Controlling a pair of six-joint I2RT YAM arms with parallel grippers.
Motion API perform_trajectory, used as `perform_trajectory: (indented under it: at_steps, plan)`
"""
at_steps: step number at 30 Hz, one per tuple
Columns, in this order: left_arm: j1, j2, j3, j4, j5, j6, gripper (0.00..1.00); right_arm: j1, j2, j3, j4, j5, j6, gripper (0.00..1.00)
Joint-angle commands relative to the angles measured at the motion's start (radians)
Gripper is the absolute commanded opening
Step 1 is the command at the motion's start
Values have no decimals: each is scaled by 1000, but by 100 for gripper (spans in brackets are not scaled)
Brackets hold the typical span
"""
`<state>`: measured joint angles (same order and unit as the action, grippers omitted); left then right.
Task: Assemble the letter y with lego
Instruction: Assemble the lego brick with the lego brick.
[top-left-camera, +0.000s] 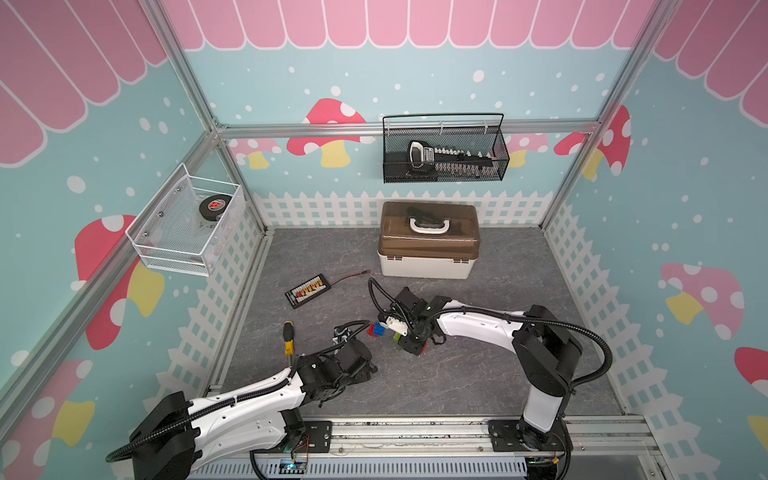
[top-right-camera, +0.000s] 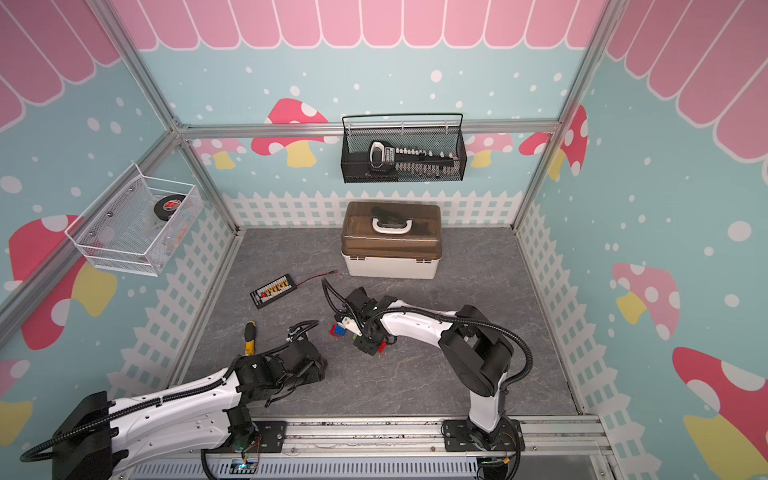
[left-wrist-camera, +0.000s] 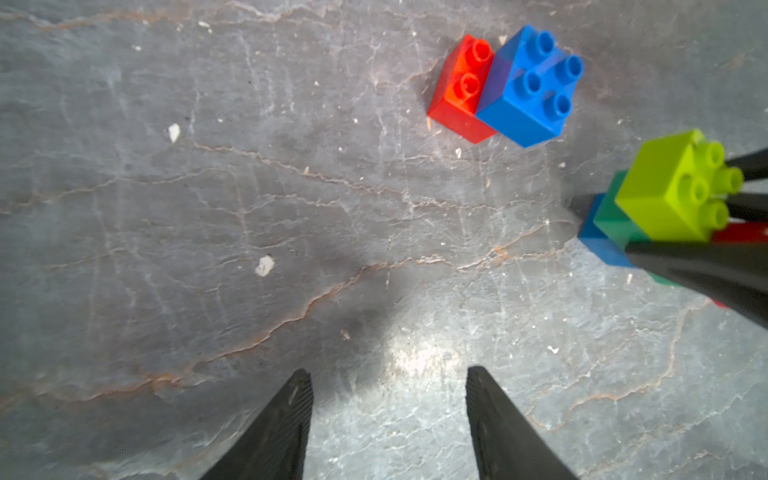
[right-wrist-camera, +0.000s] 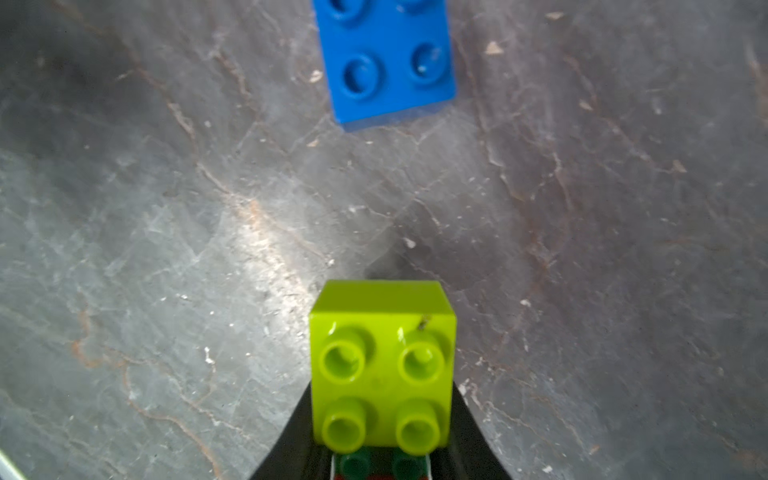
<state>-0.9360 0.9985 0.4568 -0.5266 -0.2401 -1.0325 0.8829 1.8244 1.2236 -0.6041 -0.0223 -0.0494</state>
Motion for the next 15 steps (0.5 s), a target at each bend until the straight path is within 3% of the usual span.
perform_trajectory:
  at_steps: [1,15]
  plan:
    - [11,9,37,2,-12,10,61,-12,23,20,-39,37,15,24]
    - [26,41,59,14,6,37,61,-12,-45,49,-58,16,41,45]
